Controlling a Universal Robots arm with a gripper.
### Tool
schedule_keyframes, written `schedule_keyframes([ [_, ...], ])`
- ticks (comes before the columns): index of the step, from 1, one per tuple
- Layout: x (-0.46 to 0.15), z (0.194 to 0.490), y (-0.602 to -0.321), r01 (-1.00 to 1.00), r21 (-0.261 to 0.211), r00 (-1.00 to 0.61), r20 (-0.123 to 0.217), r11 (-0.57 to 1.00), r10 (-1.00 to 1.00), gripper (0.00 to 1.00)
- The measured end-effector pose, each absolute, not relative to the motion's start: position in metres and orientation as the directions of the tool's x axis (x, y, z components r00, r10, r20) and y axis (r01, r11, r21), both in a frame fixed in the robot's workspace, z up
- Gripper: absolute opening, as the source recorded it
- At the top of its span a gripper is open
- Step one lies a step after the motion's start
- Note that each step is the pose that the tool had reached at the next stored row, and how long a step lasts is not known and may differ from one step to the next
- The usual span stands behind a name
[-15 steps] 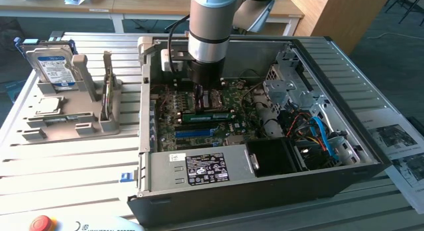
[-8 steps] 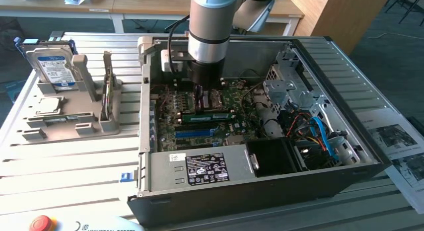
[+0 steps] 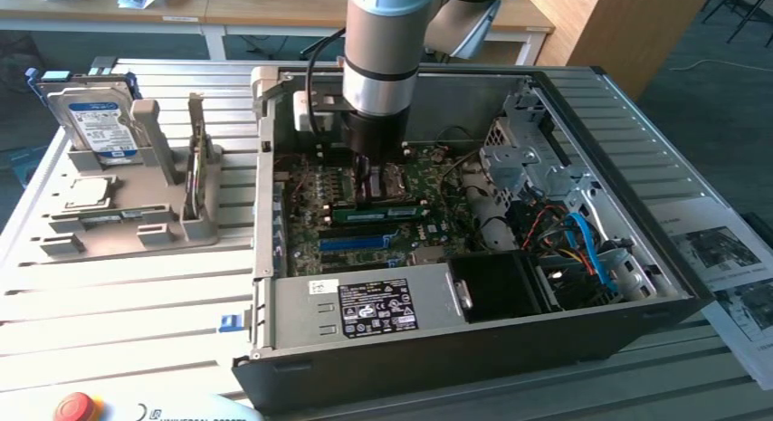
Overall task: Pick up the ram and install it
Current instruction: 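Press down the ram until it locks into place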
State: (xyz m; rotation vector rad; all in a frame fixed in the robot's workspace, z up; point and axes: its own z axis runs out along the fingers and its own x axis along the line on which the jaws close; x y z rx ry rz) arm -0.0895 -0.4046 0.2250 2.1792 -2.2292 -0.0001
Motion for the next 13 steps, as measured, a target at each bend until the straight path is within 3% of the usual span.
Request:
schedule_keyframes([
  [13, -0.0894, 0.2223, -0.4047, -1.0, 0.017, -0.022, 0.017, 0.023, -1.0, 0.1],
])
